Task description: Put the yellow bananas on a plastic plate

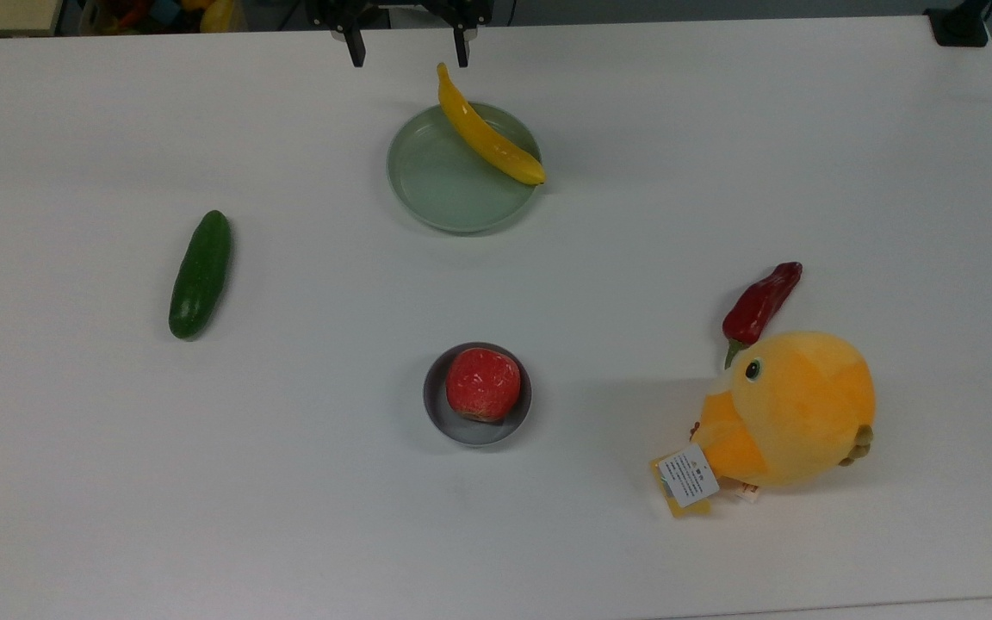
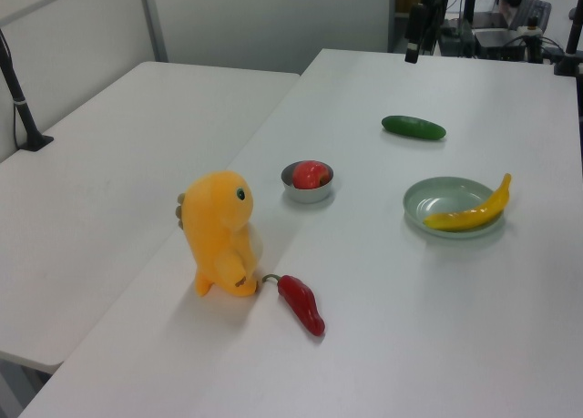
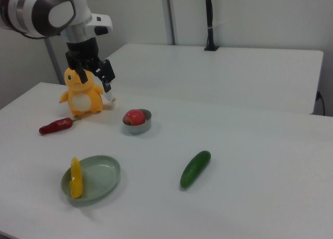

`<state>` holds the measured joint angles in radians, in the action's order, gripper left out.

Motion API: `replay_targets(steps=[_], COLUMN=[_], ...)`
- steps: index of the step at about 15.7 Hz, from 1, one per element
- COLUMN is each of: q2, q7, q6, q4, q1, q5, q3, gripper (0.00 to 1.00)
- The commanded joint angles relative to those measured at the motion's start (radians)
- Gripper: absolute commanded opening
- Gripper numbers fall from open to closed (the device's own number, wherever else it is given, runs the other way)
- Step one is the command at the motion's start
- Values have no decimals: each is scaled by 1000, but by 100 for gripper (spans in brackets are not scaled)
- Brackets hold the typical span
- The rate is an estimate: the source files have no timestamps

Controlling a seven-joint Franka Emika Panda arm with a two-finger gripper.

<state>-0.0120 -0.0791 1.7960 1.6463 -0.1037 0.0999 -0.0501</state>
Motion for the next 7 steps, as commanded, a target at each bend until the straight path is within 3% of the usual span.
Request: replay_targets(steps=[1,7], q2=[33,32], q7=[19,21], q6=[31,31], q4=[47,56], q1=[19,32], q5=[0,-3], q3=[38,59], gripper=[100,100])
